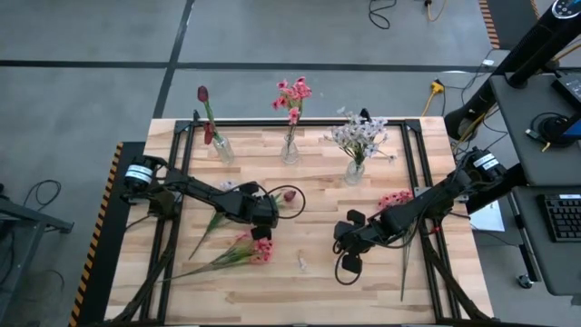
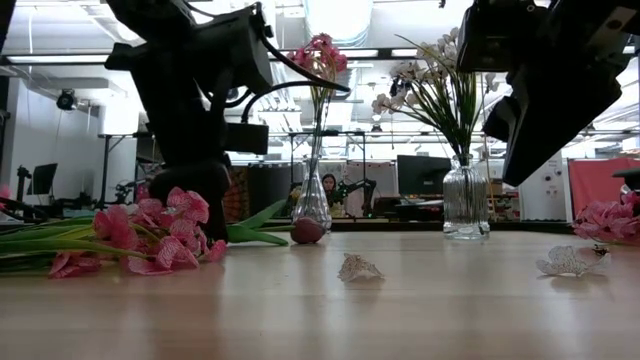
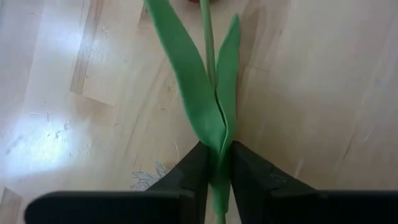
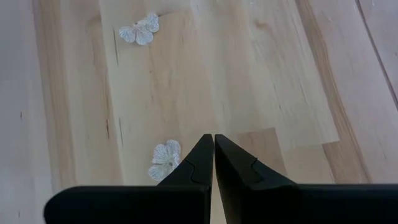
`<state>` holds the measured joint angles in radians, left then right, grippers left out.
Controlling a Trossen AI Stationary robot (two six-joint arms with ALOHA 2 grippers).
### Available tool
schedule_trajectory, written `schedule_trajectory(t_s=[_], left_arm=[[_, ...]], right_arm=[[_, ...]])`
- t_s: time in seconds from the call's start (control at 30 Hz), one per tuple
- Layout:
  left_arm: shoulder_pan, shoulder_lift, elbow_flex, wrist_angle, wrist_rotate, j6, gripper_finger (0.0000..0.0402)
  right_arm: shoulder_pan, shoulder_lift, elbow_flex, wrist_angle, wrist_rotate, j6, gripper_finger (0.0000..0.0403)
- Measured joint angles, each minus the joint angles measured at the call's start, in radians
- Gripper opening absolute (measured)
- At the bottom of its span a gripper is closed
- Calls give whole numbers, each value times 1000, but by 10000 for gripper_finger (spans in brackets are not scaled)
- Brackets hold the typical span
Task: Sort flowers into vase by color
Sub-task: Put the purple tulip into the left transparent vase
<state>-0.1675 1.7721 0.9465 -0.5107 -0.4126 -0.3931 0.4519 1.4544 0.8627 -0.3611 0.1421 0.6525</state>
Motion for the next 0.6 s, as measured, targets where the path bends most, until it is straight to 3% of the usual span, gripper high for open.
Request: schedule_trajectory(t_s=[0.6], left_arm=[[-2,-67,15,14,1,15,11]], right_arm=[[0,0,0,0,0,-16,9]])
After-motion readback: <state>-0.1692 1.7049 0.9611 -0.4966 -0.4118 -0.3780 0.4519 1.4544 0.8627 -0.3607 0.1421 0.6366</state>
